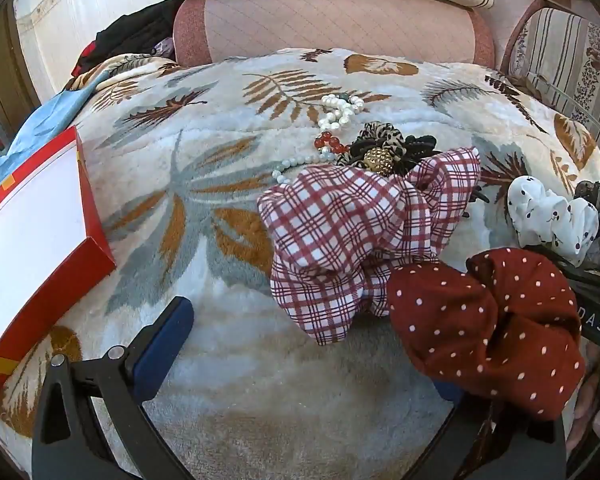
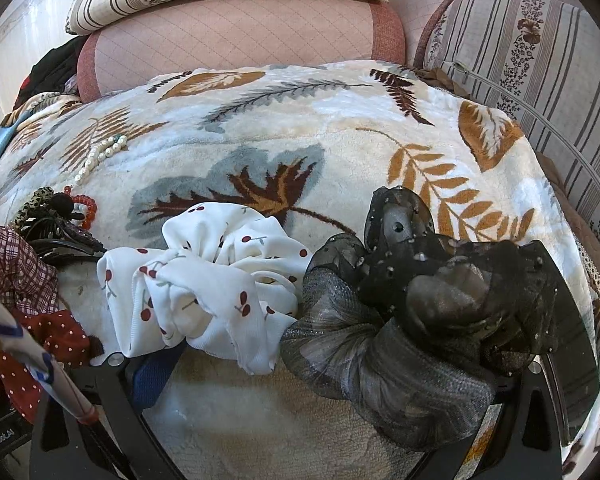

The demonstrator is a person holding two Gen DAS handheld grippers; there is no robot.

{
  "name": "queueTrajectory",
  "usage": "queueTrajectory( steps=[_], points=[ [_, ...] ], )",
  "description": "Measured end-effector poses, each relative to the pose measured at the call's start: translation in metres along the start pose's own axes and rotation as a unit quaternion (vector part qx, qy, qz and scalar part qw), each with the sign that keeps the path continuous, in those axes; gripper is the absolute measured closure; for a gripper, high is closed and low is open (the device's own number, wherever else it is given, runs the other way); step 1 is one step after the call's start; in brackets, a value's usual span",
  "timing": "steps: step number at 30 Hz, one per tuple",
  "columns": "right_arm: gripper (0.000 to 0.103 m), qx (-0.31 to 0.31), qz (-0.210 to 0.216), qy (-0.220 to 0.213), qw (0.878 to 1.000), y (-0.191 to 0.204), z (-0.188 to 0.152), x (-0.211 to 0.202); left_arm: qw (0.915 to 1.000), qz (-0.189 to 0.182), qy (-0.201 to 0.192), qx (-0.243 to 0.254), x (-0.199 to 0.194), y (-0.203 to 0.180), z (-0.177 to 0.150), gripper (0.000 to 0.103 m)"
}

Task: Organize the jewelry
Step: 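Move both tools over the scrunchies lying on the blanket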

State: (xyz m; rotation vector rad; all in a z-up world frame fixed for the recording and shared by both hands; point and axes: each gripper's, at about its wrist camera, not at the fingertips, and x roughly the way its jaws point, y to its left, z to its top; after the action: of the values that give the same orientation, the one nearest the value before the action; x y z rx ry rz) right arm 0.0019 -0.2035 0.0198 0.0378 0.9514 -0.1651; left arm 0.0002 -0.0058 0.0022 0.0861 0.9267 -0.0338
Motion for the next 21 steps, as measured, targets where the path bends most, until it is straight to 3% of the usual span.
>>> queueTrajectory(
  steps=[3, 6, 11, 16, 21],
  points=[
    [0.0, 0.0, 0.001, 0.001, 1.0, 0.001, -0.001, 0.0, 0.9999, 0.007, -0.015, 0.004, -0.001, 0.0, 0.0, 0.0],
    [0.0, 0.001, 0.002, 0.0, 1.0, 0.002, -0.001, -0.001, 1.0, 0.002, 0.007, 0.001, 0.0, 0.0, 0.0, 0.0],
    [0.0, -0.004, -0.005, -0.001, 1.0, 0.001, -0.002, -0.003, 1.0, 0.006, 0.007, -0.001, -0.008, 0.001, -0.007, 0.0],
    [0.0, -0.008, 0.01, 0.002, 1.0, 0.0, -0.008, -0.014, 1.0, -0.004, -0.001, -0.001, -0.034, 0.01, -0.027, 0.0],
    [0.0, 0.0, 0.046, 0.005, 0.999, 0.0, -0.03, -0.042, 0.9994, -0.003, -0.033, -0.005, -0.071, 0.024, -0.044, 0.0]
  ],
)
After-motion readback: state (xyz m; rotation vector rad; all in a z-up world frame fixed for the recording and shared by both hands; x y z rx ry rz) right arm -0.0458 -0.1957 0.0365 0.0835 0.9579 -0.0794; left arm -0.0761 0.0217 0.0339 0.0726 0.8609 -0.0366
